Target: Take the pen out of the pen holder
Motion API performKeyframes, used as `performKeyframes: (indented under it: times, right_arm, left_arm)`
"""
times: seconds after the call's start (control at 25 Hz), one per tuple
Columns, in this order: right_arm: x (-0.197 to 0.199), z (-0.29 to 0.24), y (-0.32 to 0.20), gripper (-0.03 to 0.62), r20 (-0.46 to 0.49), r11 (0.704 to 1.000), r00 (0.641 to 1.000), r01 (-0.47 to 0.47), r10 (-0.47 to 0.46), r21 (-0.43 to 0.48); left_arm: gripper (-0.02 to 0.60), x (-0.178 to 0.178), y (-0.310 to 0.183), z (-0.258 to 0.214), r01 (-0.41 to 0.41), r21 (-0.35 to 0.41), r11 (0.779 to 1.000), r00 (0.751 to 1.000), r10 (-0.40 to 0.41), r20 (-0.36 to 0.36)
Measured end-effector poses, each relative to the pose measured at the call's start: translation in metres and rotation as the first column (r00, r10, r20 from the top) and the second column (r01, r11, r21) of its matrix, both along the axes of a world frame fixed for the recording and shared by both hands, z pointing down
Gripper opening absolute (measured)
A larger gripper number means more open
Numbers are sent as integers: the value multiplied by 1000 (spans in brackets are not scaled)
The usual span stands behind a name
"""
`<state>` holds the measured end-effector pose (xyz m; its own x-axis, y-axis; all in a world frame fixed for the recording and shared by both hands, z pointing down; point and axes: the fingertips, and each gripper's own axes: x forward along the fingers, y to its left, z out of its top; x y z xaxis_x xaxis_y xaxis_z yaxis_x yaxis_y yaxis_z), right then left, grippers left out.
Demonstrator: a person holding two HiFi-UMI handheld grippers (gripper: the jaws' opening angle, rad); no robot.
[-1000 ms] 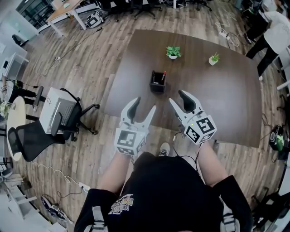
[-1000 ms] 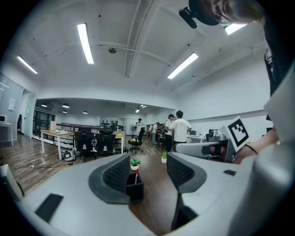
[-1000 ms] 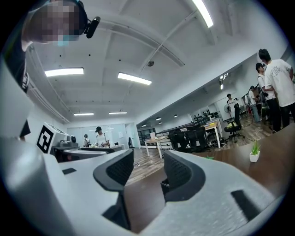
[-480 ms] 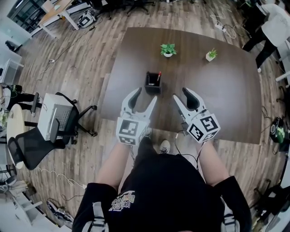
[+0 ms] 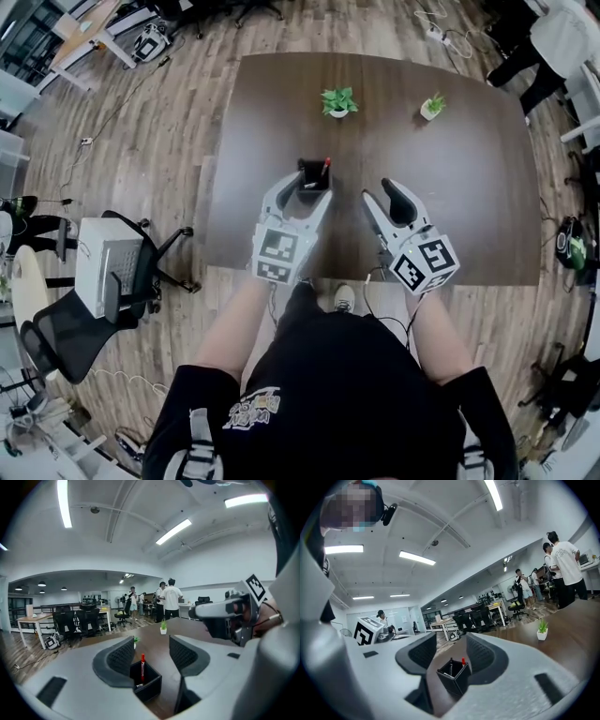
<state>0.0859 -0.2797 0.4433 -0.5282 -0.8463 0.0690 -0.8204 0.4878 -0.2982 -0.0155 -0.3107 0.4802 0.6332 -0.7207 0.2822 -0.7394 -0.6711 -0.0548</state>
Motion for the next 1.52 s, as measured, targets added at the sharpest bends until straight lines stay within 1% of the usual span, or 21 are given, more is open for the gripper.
performKeyframes:
  times: [0.12,0.24,0.4,0.56,0.68,0.88,1.04,1.2,1.28,1.52]
  right_arm:
    - [3,4,-10,204,0,999,999,-37,37,-15]
    - [7,11,-17,202,-3,997,997,-74,74,-36]
    - [12,21,-26,199,1,991,993,-119,119,-61]
    - [16,28,-32,195,2,984,987,-157,158,-78]
    - [18,33,-33,192,1,980,983,-181,181,-89]
    - [26,42,-39,189,10,969,974,-224,226,-103]
    - [26,48,-41,187,13,965,970,-238,241,-115]
    - [29,51,-42,186,13,960,968,-248,252,-126]
    - [32,52,-43,184,17,958,965,-257,261,-128]
    - [35,50,-45,181,25,953,959,-276,281,-126]
  left_arm:
    - [225,6,-16,17,-54,-25,998,998,55,41]
    - [225,13,-29,37,-106,-53,993,990,111,92]
    - [224,19,-45,58,-157,-90,983,973,170,156]
    - [221,25,-56,74,-198,-134,971,955,222,196]
    - [207,29,-61,85,-224,-163,961,940,257,225]
    - [179,36,-70,101,-254,-210,944,907,308,287]
    - [152,41,-73,108,-268,-242,933,890,336,309]
    - [141,47,-76,114,-280,-263,923,874,359,328]
    - [127,49,-76,117,-282,-276,919,868,366,334]
    - [46,49,-80,119,-274,-284,919,862,366,352]
